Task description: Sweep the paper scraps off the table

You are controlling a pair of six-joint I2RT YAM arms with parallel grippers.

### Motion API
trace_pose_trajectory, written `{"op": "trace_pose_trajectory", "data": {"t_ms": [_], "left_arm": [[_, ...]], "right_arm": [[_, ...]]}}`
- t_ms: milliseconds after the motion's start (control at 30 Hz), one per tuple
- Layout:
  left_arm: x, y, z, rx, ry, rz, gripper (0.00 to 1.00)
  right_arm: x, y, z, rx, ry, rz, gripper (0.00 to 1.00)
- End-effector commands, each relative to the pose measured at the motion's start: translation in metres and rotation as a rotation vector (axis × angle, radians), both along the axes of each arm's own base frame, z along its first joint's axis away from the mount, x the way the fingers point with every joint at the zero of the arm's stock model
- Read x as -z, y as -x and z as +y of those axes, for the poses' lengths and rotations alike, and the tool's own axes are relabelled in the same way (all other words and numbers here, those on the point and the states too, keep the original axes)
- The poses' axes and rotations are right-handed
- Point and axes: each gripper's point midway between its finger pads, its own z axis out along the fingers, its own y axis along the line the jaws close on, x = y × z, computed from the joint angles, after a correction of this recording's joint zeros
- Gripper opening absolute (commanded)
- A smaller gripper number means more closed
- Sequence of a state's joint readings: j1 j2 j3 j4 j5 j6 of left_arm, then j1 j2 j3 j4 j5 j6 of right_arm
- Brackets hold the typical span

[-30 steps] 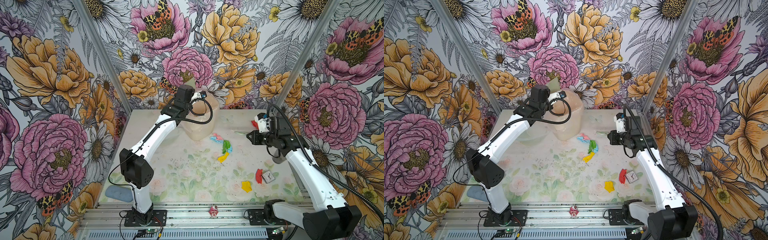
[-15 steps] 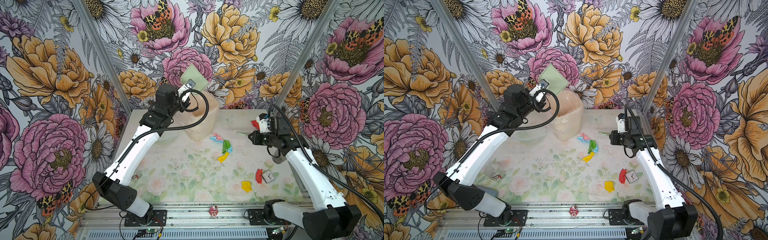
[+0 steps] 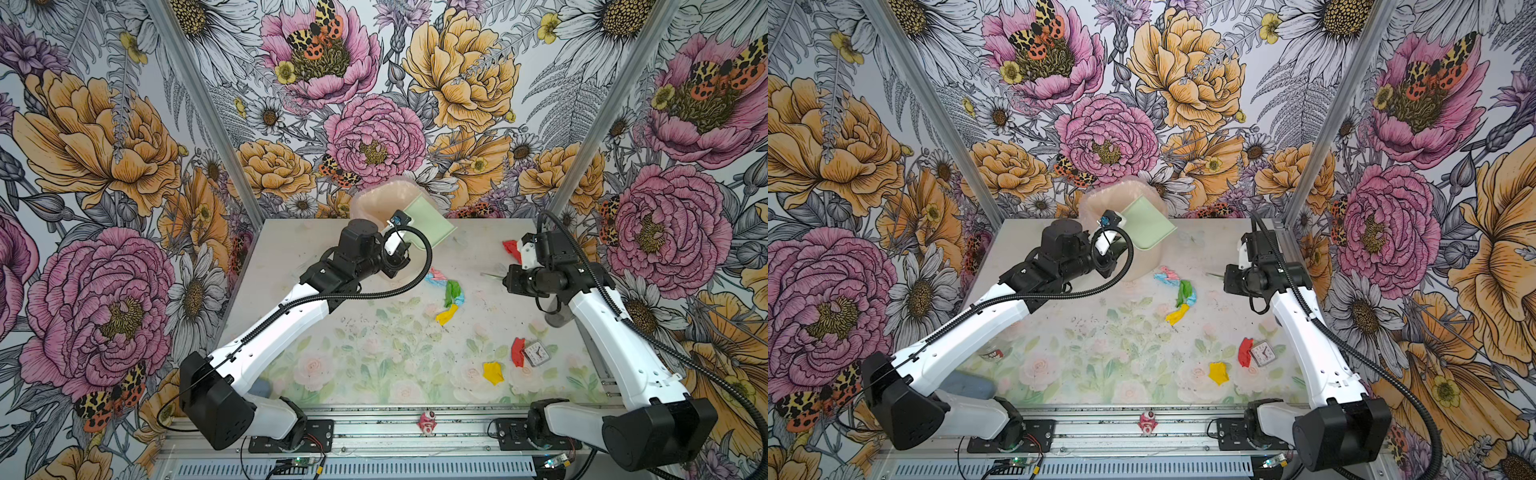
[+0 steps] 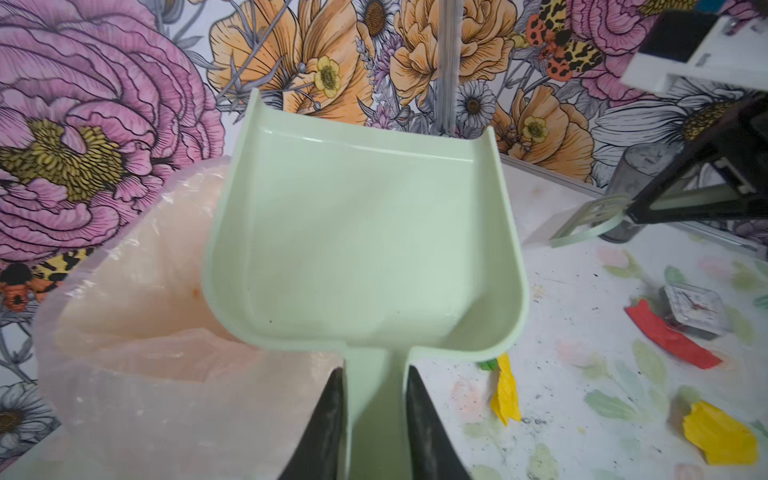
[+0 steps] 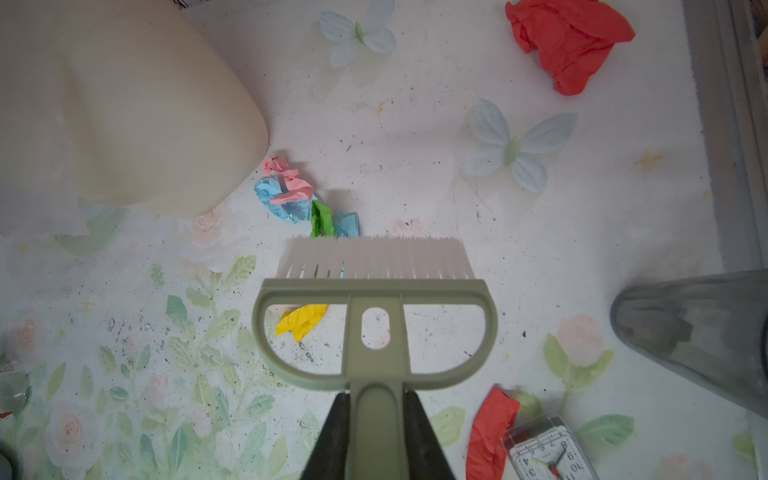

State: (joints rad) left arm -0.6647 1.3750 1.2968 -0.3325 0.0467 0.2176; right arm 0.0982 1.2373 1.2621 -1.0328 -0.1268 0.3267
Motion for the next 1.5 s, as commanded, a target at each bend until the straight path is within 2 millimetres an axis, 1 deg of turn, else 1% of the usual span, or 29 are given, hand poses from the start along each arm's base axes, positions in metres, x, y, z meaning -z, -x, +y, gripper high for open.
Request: {"op": "trace_pose_trajectory", "data": {"t_ms": [0, 67, 167, 333, 467, 533, 667, 767, 867, 967, 1033, 1100, 1167, 1267, 1367, 1467], "left_arm": [[0.017, 0.014, -0.010, 0.022, 0.072, 0.081, 0.00], [0.034, 0.021, -0.012, 0.027, 0.070, 0.124, 0.00], [0.052, 0.030, -0.014, 0.044, 0.075, 0.170, 0.00], [0.070, 0.038, -0.011, 0.052, 0.063, 0.193, 0.00], [0.083, 0.038, -0.009, 0.049, 0.041, 0.207, 0.00], [0.089, 0.037, -0.009, 0.047, 0.033, 0.217, 0.00], [0.099, 0.036, -0.011, 0.046, 0.020, 0.235, 0.00], [0.104, 0.036, -0.010, 0.046, 0.014, 0.241, 0.00], [0.104, 0.036, -0.010, 0.050, 0.014, 0.242, 0.00], [0.103, 0.034, -0.008, 0.043, 0.015, 0.239, 0.00], [0.103, 0.033, -0.007, 0.039, 0.016, 0.239, 0.00], [0.105, 0.032, -0.006, 0.035, 0.013, 0.243, 0.00], [0.105, 0.032, -0.007, 0.034, 0.013, 0.248, 0.00], [0.108, 0.032, -0.007, 0.031, 0.011, 0.259, 0.00], [0.110, 0.033, -0.006, 0.024, 0.006, 0.263, 0.00], [0.111, 0.032, -0.003, 0.013, 0.002, 0.266, 0.00]], "right_arm": [[0.002, 0.017, -0.005, 0.041, 0.003, 0.080, 0.00], [0.009, 0.030, -0.004, 0.038, 0.000, 0.137, 0.00], [0.018, 0.049, -0.002, 0.023, 0.003, 0.229, 0.00], [0.030, 0.084, 0.009, -0.043, 0.022, 0.371, 0.00], [0.040, 0.109, 0.017, -0.097, 0.080, 0.475, 0.00], [0.049, 0.123, 0.020, -0.124, 0.110, 0.542, 0.00], [0.068, 0.150, 0.021, -0.143, 0.177, 0.672, 0.00], [0.073, 0.155, 0.023, -0.144, 0.185, 0.683, 0.00], [0.074, 0.159, 0.024, -0.139, 0.181, 0.689, 0.00], [0.076, 0.170, 0.022, -0.138, 0.194, 0.734, 0.00], [0.080, 0.177, 0.023, -0.149, 0.196, 0.770, 0.00], [0.085, 0.178, 0.024, -0.154, 0.203, 0.785, 0.00], [0.089, 0.174, 0.027, -0.160, 0.201, 0.786, 0.00], [0.093, 0.164, 0.029, -0.160, 0.231, 0.768, 0.00], [0.097, 0.148, 0.032, -0.159, 0.246, 0.730, 0.00], [0.105, 0.136, 0.040, -0.173, 0.245, 0.715, 0.00]]}}
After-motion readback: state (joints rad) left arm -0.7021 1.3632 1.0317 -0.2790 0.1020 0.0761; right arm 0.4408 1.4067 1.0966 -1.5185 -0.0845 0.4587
